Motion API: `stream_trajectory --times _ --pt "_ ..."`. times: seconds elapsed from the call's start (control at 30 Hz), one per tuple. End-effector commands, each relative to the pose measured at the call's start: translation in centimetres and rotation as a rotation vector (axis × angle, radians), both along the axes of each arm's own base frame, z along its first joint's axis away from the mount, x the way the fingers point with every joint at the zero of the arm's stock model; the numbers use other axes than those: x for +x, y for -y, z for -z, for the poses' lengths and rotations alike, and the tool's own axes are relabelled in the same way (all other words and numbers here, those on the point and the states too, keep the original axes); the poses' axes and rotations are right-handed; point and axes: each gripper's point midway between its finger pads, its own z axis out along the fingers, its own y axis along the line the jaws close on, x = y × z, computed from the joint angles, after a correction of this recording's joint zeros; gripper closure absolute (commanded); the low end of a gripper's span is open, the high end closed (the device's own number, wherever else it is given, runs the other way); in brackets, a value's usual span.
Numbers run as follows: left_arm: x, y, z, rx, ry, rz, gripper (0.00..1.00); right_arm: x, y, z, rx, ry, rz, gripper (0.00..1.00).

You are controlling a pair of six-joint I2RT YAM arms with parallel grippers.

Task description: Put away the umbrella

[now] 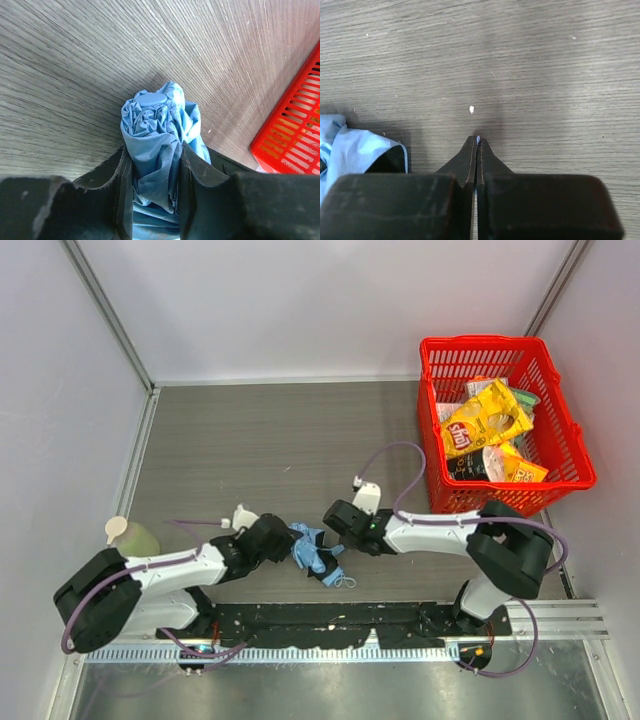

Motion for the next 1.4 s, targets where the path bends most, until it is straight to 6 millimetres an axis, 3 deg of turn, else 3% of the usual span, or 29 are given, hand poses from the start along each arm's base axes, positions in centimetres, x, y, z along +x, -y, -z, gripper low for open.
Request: stream_trajectory --times 0.0,0.03,0.13,0.23,0.3,0.4,0.43,0.57,0.67,0.73,0.87,1.0,1.1,1.37 --pt "-2.2 -3.8 3.6 0.241 -0.119 0.016 1.0 1.2 -0.2 -2.5 0.109 0.139 0.009 0.99" --pt "-2.3 -3.8 3.5 0.257 -0.128 0.026 1.0 1.4 -0.1 -2.8 0.104 0.167 -0.028 0.99" --pt "-2.5 -4.0 3.6 0.308 -0.157 0.047 1.0 3.0 -2.0 -7.0 0.273 0.376 -0.104 0.99" --pt "-2.5 -3.8 3.5 0.319 -0.146 0.084 1.0 3.6 -3.3 -9.4 0.353 0.497 -0.25 0.99" --pt "-2.6 -3.7 3.7 0.316 -0.13 0.11 1.0 4.3 -4.6 -12.5 0.475 0.624 -0.288 0.99" --pt "-2.9 -3.4 3.8 0.316 -0.124 0.155 1.0 4.3 -6.6 -14.9 0.601 0.719 -0.382 0.99" --pt "-3.1 -3.6 4.2 0.332 -0.136 0.167 1.0 4.5 -7.3 -16.5 0.664 0.768 -0.392 0.99" --pt "-3.7 -3.8 4.5 0.376 -0.209 0.174 1.0 3.3 -8.7 -21.5 0.873 0.857 -0.443 0.99" --pt "-4.0 -3.1 4.9 0.4 -0.291 0.194 1.0 1.3 -9.6 -23.9 0.996 0.864 -0.521 0.99" --pt "-4.2 -2.6 5.2 0.369 -0.317 0.195 1.0 -0.1 -10.0 -24.6 1.016 0.863 -0.558 0.99" --pt "-4.1 -2.4 5.3 0.324 -0.303 0.177 1.0 -2.5 -8.9 -22.1 1.0 0.815 -0.59 0.99" --pt "-4.3 -2.3 5.3 0.284 -0.305 0.162 1.0 -3.4 -8.1 -20.1 1.006 0.799 -0.597 0.99" --pt "-4.5 -2.0 5.4 0.278 -0.324 0.169 1.0 -5.4 -9.5 -19.9 1.049 0.775 -0.703 0.99" --pt "-4.7 -2.1 5.6 0.264 -0.324 0.156 1.0 -7.5 -12.6 -17.0 1.045 0.674 -0.812 0.99"
